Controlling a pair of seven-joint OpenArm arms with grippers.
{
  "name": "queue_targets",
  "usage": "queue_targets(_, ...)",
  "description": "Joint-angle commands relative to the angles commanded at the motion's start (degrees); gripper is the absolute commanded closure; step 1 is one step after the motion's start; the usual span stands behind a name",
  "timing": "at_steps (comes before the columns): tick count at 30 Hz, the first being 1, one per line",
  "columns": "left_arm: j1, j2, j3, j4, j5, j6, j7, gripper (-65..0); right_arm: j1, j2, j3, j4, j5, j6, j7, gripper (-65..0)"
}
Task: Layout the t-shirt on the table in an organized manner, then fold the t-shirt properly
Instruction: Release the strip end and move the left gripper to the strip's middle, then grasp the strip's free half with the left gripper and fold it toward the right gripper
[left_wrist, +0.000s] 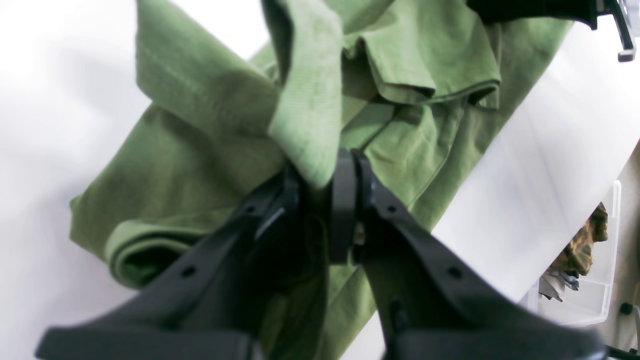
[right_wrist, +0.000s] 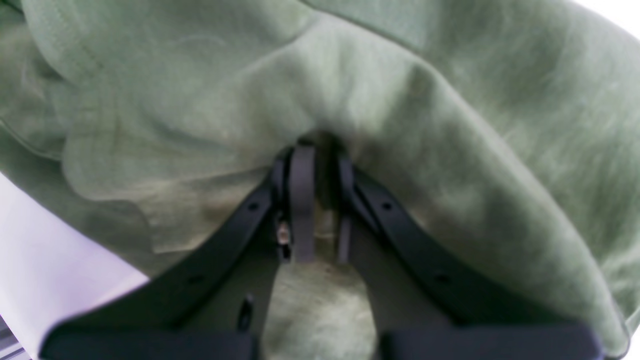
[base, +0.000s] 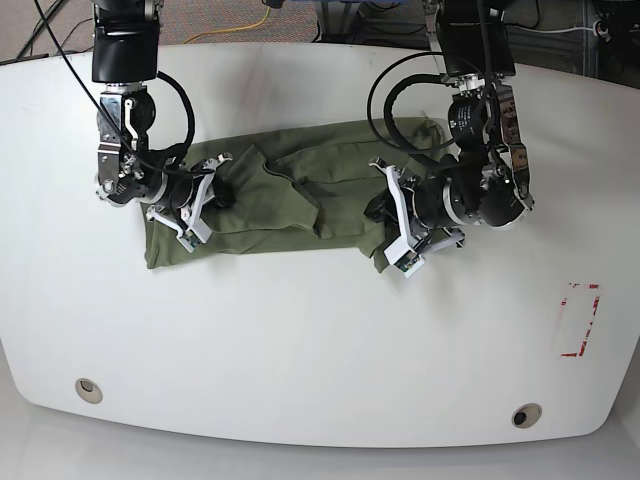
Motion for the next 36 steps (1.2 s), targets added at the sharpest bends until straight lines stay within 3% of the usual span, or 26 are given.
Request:
queue_targets(14, 0.09, 0.00, 4.92, -0.70, 0.00, 0.00, 0.00, -5.8, 0.00, -1.14, 0.00, 0.00, -0.35, 0.00, 0.00, -5.7)
queue_targets(21, -0.26, 0.00, 5.01, -6.42, -0.26, 0.00, 0.00, -12.9, 0.00, -1.49, 0.00, 0.00, -0.35, 0.00, 0.00, -5.7)
queue_targets(25, -0.44, 0.09, 5.01, -6.59, -0.53, 0.00, 0.00, -21.7, 0.00, -1.49, 0.00, 0.00, -0.35, 0.00, 0.00, -5.7)
queue_targets(29, -2.02, 0.44, 8.09, -6.51, -5.89, 0.00, 0.00, -27.8, 0.00, -1.41, 0.00, 0.00, -0.35, 0.00, 0.00, -5.7)
queue_targets(33, -3.87, 0.26, 10.46, -5.10, -10.02, 0.00, 0.00, -28.9, 0.00, -1.32, -0.09, 0.00, -0.35, 0.00, 0.00, -5.7)
queue_targets(36, -5.36, -1.41, 10.37, -2.81, -10.11, 0.00, 0.00, -29.2, 0.00, -1.32, -0.18, 0.00, -0.35, 0.00, 0.00, -5.7)
